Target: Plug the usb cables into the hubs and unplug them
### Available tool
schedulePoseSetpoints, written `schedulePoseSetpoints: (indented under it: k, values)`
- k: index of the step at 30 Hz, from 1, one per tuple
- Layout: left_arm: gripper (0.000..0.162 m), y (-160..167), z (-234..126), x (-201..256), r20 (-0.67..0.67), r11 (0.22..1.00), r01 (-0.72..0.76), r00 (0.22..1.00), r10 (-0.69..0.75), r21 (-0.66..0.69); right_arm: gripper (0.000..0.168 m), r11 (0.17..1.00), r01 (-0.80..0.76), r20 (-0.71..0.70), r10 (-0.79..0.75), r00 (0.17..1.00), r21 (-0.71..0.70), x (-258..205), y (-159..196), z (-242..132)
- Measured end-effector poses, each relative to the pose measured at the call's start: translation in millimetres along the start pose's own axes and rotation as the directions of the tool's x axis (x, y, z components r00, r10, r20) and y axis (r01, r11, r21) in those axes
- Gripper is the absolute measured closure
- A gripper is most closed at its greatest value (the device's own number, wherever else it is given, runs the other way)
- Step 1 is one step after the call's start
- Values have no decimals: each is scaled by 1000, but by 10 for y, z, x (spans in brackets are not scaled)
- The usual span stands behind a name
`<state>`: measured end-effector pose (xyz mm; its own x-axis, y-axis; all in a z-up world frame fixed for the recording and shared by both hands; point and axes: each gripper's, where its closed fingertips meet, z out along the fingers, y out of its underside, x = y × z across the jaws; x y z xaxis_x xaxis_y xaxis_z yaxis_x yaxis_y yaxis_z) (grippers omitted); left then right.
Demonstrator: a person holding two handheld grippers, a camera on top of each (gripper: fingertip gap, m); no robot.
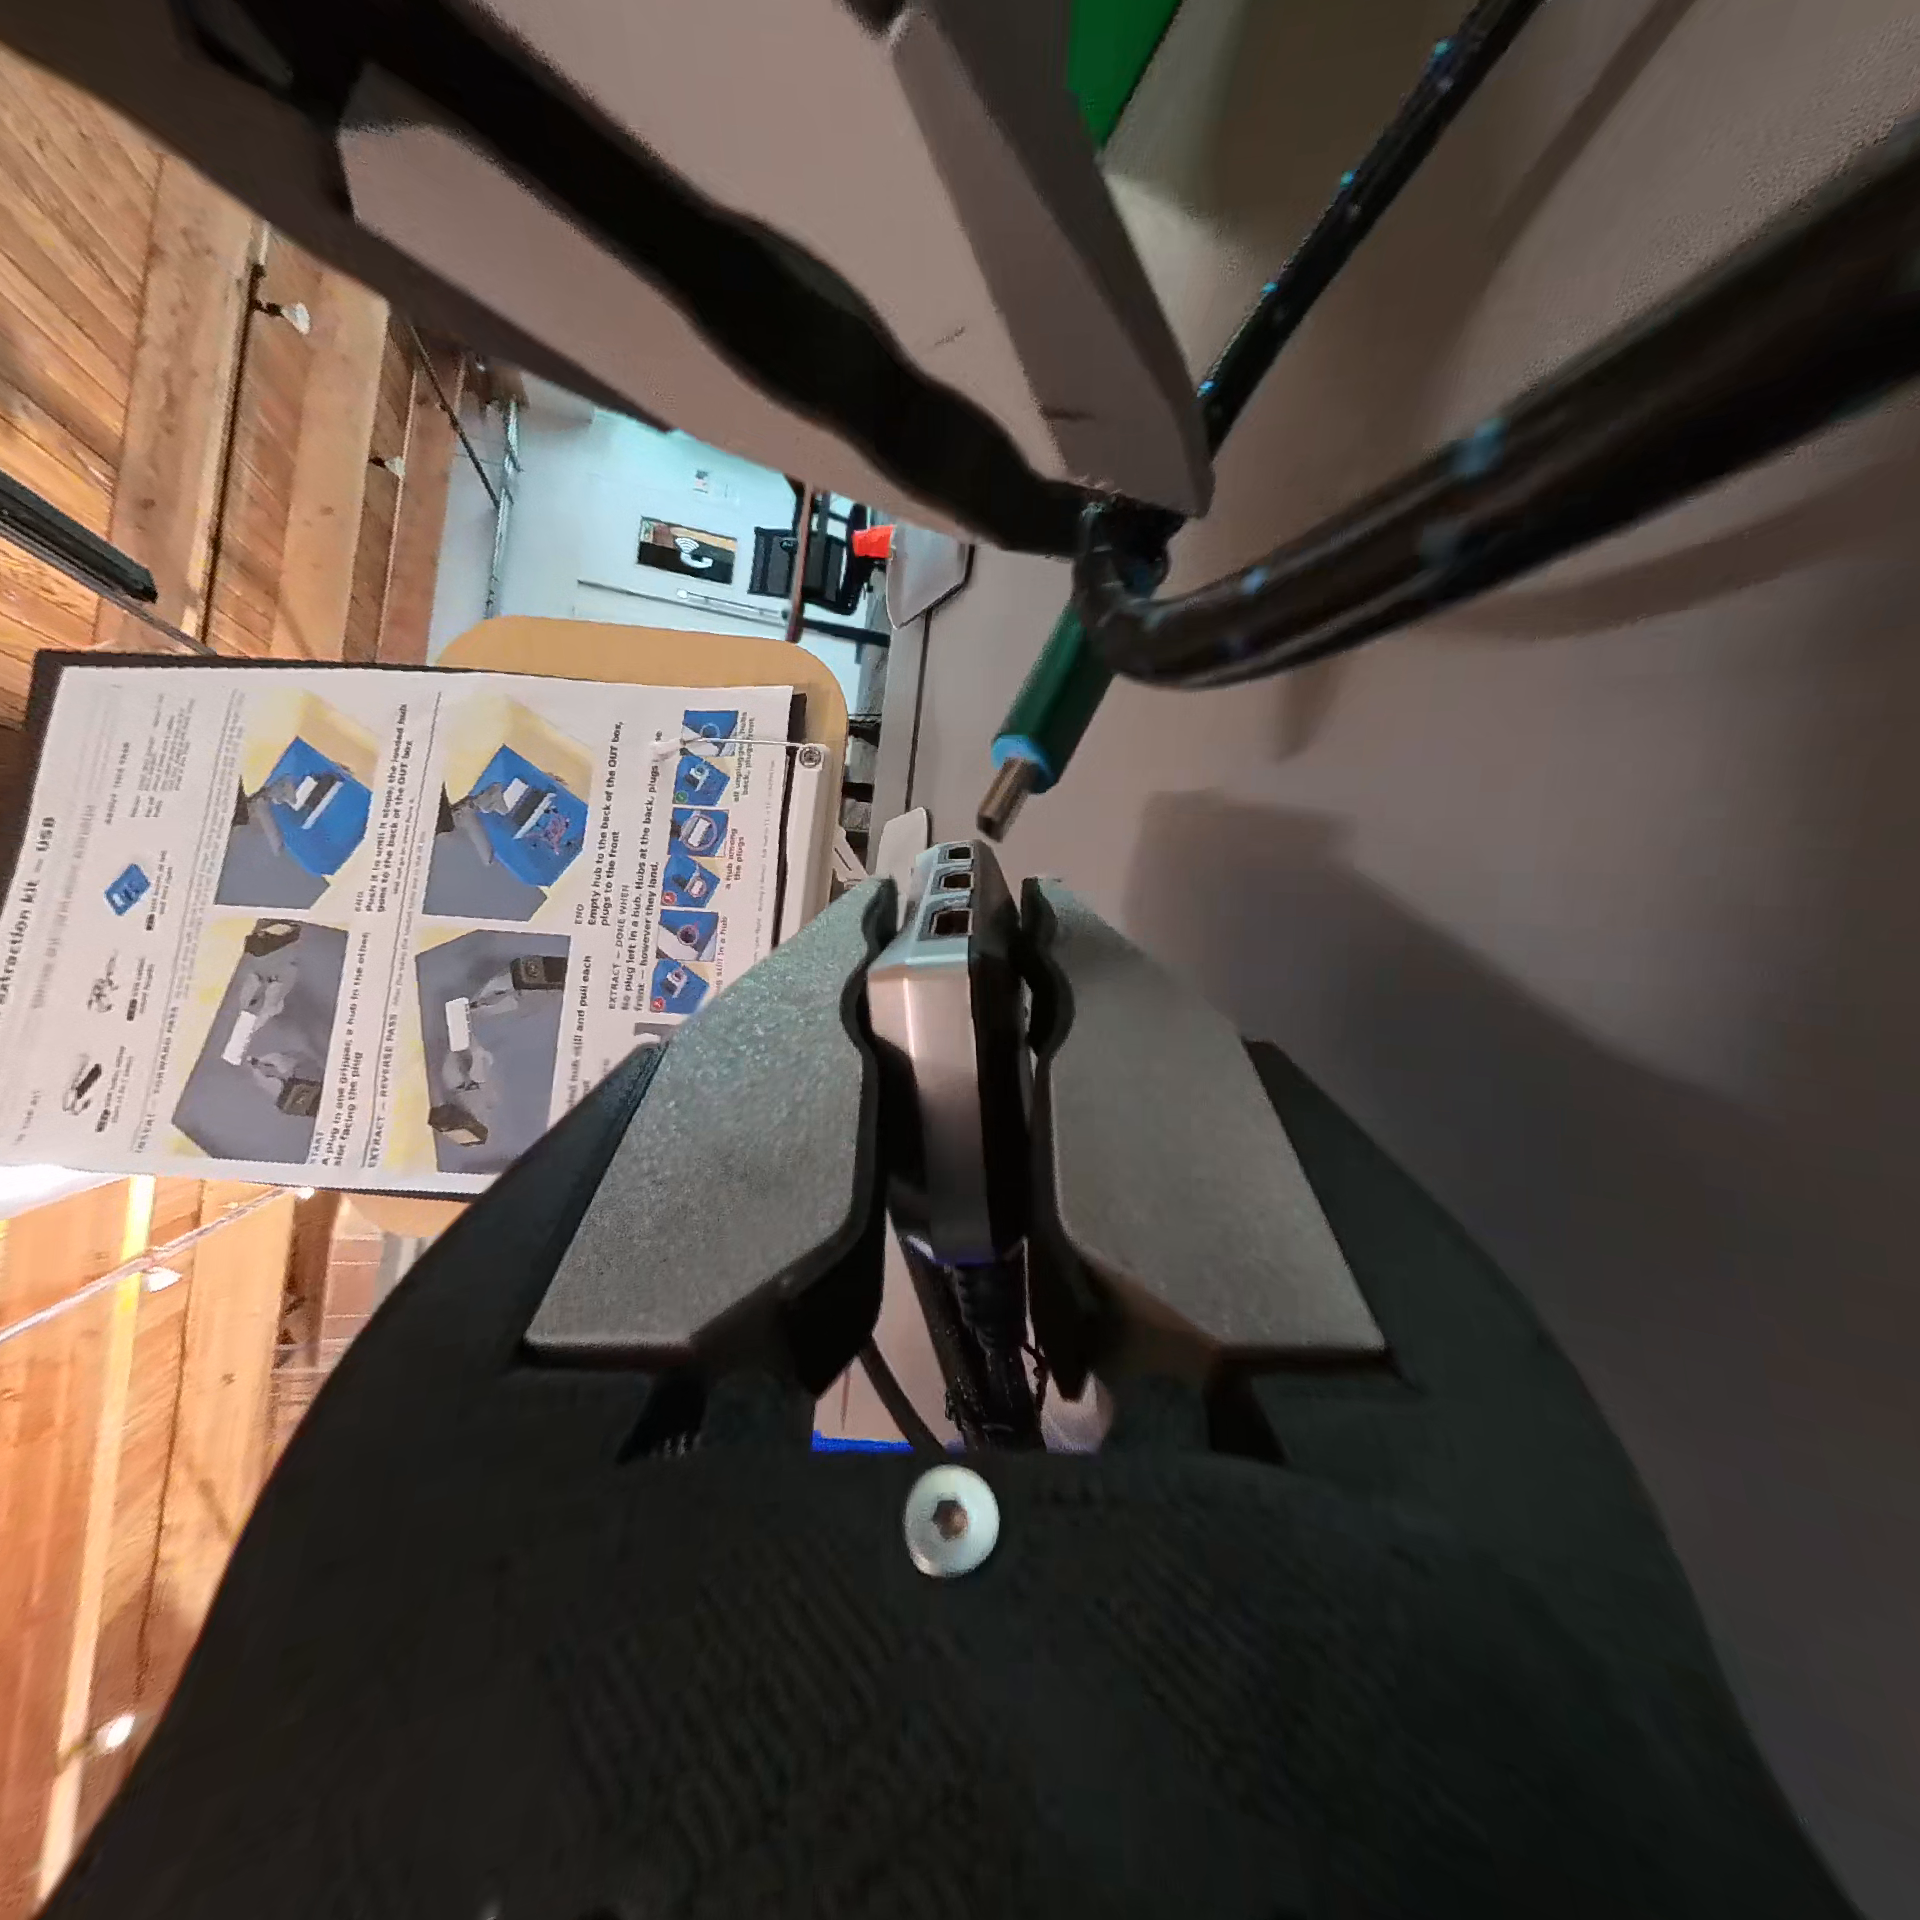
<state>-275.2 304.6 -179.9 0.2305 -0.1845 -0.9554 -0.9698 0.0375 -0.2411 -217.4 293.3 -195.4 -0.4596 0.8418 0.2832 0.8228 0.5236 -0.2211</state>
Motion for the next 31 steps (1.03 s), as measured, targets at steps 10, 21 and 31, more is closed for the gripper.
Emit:
schedulePoseSetpoints:
  k: [10,21,31]
  values:
    - [140,6,27,74,1,995,-97,995,97,-34,156,989,78,106,-65,992,-127,-69,-72,-23]
    - [139,18,50,147,-29,992,-112,993,110,-54,156,986,26,113,-7,994,-165,-34,-59,-80]
    - [140,0,65,218,-58,992,-113,992,110,-51,156,980,66,133,-41,990,-189,-123,-37,-10]
